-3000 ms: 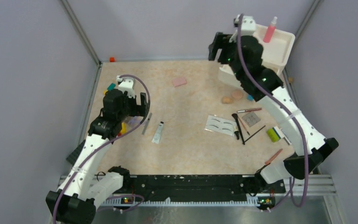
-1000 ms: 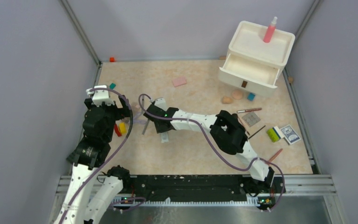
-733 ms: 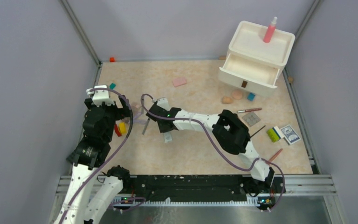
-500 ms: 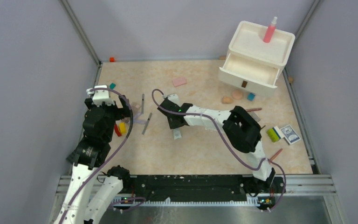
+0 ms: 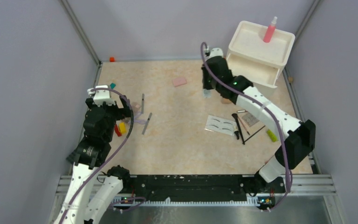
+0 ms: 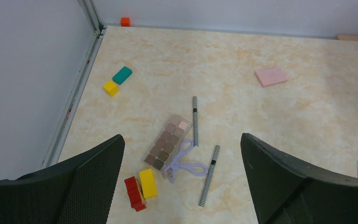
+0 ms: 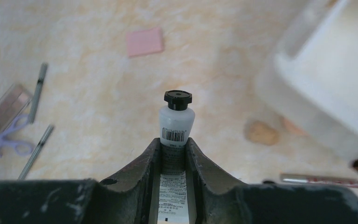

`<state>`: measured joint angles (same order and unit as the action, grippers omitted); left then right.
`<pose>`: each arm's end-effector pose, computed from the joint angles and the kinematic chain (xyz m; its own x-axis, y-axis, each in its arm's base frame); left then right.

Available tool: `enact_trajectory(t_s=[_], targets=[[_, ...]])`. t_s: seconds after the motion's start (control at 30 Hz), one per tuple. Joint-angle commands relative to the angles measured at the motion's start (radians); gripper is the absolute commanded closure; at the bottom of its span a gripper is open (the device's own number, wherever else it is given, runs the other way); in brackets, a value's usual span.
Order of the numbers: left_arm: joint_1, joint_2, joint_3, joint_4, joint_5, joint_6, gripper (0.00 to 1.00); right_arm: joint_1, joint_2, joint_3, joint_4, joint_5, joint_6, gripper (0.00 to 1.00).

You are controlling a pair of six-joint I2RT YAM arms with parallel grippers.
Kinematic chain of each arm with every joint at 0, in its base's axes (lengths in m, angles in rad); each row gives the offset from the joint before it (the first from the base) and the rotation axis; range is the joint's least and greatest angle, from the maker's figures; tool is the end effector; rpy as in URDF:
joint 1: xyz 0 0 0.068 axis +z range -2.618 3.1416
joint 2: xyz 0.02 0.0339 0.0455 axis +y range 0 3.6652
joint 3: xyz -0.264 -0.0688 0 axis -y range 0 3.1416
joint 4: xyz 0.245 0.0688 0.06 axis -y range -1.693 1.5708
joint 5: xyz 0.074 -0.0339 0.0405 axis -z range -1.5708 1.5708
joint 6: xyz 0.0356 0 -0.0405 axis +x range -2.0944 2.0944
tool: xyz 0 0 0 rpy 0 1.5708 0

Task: Organize the makeup
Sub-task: Pick up the makeup from the center of the board, then place the makeup in the drawer.

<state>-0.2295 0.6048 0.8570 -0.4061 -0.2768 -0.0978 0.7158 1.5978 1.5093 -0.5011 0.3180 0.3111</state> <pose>0.1308 -0.0206 0.3663 -0.1443 -0.0628 -0.9875 -0.0585 0.9968 -0.0548 0.2835 0.2318 0.3556 -0.5302 -0.0758 -0.8445 -0.2783 0.9564 0.0889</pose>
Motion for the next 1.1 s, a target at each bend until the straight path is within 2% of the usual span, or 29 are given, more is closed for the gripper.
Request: enact_trajectory(t_s=[0.0,0.1,0.27,0.37,0.47,0.57,0.73,0.83,0.93,1.0,1.07], targets=[[0.004,0.006,-0.013,0.065,0.026,0.016,0.01,-0.149,-0.052,0.126,-0.072,0.085,-0.092,0.78],[0.004,0.006,-0.015,0.066,0.029,0.016,0.01,-0.223,-0.027,0.221,-0.101,0.109,-0.182,0.78],[0.004,0.01,-0.016,0.069,0.035,0.016,0.01,-0.246,0.017,0.289,-0.074,0.221,-0.452,0.75],[0.004,0.012,-0.015,0.07,0.039,0.016,0.01,-0.246,0.037,0.261,-0.024,0.279,-0.674,0.74],[0.004,0.015,-0.015,0.07,0.041,0.016,0.01,-0.246,0.031,0.152,0.056,0.316,-0.925,0.76],[0.004,0.014,-0.014,0.07,0.04,0.016,0.01,-0.26,0.023,0.069,0.162,0.353,-1.087,0.76],[0.004,0.016,-0.015,0.072,0.038,0.017,0.01,-0.296,0.037,0.08,0.156,0.257,-1.197,0.75],[0.004,0.015,-0.014,0.07,0.038,0.018,0.01,-0.305,0.05,0.076,0.213,0.249,-1.265,0.74],[0.004,0.016,-0.015,0.071,0.033,0.018,0.01,-0.312,0.083,0.132,0.174,0.238,-1.27,0.64],[0.004,0.014,-0.014,0.07,0.033,0.017,0.01,-0.313,0.106,0.158,0.143,0.244,-1.261,0.5],[0.004,0.012,-0.015,0.07,0.032,0.018,0.01,-0.312,0.122,0.175,0.123,0.249,-1.241,0.46]])
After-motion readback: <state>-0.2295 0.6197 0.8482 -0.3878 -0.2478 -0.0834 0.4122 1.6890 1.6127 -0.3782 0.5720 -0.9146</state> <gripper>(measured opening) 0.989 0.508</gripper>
